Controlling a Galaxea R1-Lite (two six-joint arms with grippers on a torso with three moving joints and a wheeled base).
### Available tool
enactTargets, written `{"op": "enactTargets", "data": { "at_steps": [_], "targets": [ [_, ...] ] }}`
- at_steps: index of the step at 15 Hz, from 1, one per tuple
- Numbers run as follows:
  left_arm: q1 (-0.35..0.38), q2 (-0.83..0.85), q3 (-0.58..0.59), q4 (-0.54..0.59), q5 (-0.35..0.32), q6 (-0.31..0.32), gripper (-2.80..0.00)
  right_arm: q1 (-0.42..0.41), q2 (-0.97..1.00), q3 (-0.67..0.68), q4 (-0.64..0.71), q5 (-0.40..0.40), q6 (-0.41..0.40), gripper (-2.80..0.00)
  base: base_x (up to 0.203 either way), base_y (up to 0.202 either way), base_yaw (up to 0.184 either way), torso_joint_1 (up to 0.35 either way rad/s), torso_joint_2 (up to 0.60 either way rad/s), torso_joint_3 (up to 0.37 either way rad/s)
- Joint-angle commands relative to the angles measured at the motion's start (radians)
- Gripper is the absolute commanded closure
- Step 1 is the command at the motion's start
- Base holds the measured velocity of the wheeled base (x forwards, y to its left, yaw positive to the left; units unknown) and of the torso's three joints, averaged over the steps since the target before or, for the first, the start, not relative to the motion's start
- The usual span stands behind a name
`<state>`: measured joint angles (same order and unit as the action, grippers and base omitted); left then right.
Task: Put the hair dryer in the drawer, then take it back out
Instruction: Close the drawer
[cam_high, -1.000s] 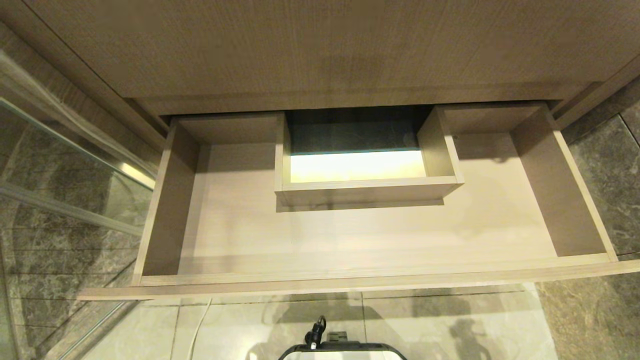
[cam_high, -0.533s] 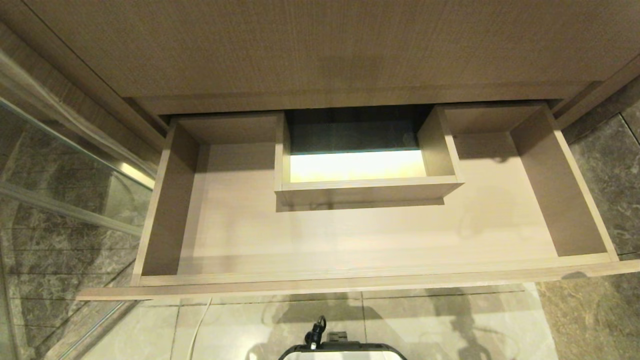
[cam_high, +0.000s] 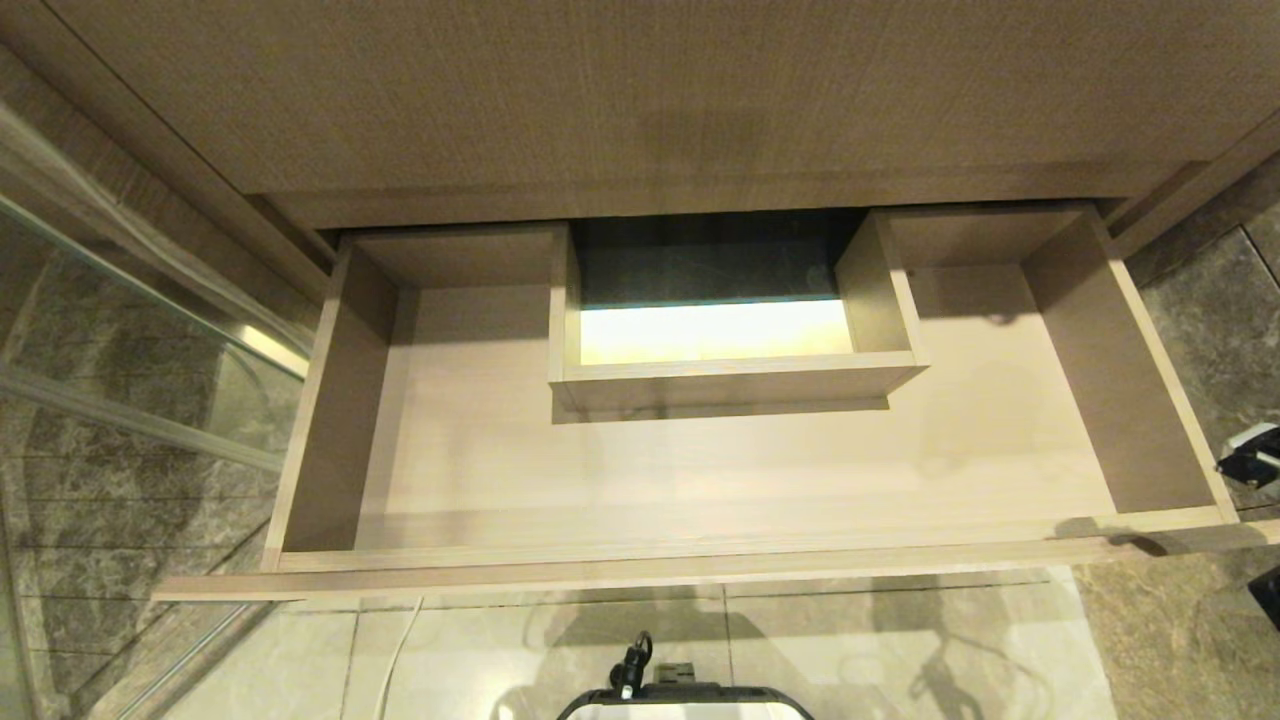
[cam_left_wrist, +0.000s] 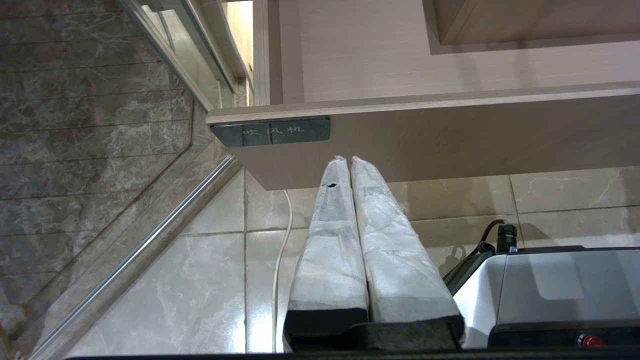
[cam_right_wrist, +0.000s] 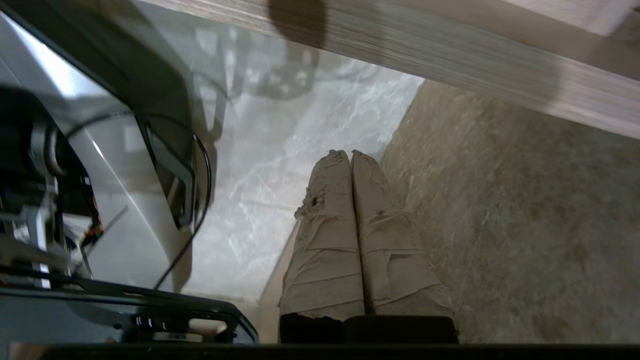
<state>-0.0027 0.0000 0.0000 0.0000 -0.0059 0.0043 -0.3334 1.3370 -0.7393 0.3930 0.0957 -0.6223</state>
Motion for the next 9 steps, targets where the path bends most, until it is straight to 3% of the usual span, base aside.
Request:
{"op": "enactTargets", "data": {
  "at_steps": [1, 4, 9],
  "targets": [
    [0.0, 0.0, 0.001, 0.0, 0.0, 0.0, 0.0, 0.0, 0.076, -0.007, 0.004, -0.001, -0.011, 0.0, 0.0, 0.0, 0.0, 0.0, 0.0, 0.0],
    [0.001, 0.0, 0.001, 0.0, 0.0, 0.0, 0.0, 0.002, 0.153, -0.028, -0.013, -0.002, -0.018, 0.0, 0.0, 0.0, 0.0, 0.0, 0.0, 0.0],
    [0.0, 0.0, 0.0, 0.0, 0.0, -0.001, 0.0, 0.002, 0.206, -0.046, -0.203, 0.025, -0.017, 0.0, 0.0, 0.0, 0.0, 0.0, 0.0, 0.0]
  ]
}}
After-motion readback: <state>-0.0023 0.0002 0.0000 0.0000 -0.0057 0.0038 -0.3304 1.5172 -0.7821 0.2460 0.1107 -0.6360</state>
